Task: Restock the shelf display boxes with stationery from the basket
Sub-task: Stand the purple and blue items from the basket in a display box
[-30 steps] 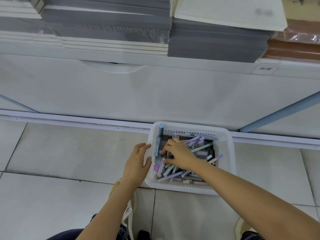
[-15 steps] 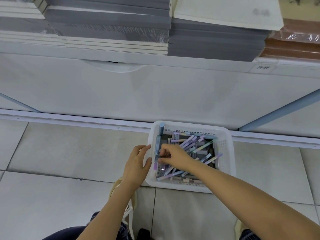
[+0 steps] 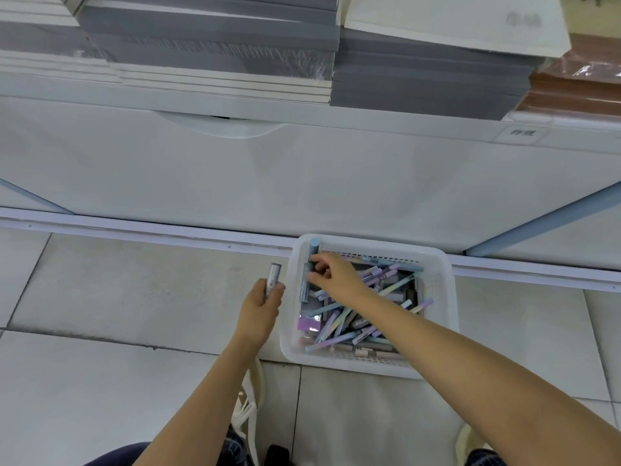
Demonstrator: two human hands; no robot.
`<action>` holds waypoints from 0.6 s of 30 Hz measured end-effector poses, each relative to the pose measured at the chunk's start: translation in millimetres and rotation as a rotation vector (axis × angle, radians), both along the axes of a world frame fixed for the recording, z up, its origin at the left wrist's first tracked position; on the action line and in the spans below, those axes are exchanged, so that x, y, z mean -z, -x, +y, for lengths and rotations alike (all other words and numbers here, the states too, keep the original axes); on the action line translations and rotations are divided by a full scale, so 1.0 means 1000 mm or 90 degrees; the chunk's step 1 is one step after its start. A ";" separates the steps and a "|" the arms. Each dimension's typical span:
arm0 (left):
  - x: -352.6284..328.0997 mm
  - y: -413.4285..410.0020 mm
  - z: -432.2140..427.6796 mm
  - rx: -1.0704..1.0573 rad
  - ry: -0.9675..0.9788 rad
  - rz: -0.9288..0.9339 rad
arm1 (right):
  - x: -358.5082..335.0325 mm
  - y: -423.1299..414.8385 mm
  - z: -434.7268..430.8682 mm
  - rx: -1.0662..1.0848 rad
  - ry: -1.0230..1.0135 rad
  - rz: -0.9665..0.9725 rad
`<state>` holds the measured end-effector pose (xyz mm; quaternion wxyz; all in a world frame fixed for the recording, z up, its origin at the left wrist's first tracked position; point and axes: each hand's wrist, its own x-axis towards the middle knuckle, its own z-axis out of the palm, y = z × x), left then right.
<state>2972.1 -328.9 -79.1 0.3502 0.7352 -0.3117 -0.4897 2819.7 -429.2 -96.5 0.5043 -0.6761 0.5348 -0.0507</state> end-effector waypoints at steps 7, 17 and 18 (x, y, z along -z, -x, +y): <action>0.003 0.001 0.003 0.019 0.027 0.028 | 0.021 -0.019 0.016 -0.027 0.047 0.071; -0.003 0.008 -0.001 0.033 0.017 -0.022 | -0.005 0.003 0.013 0.165 -0.142 -0.264; -0.006 0.009 -0.003 0.050 0.021 -0.044 | -0.009 0.004 0.011 0.168 -0.163 -0.292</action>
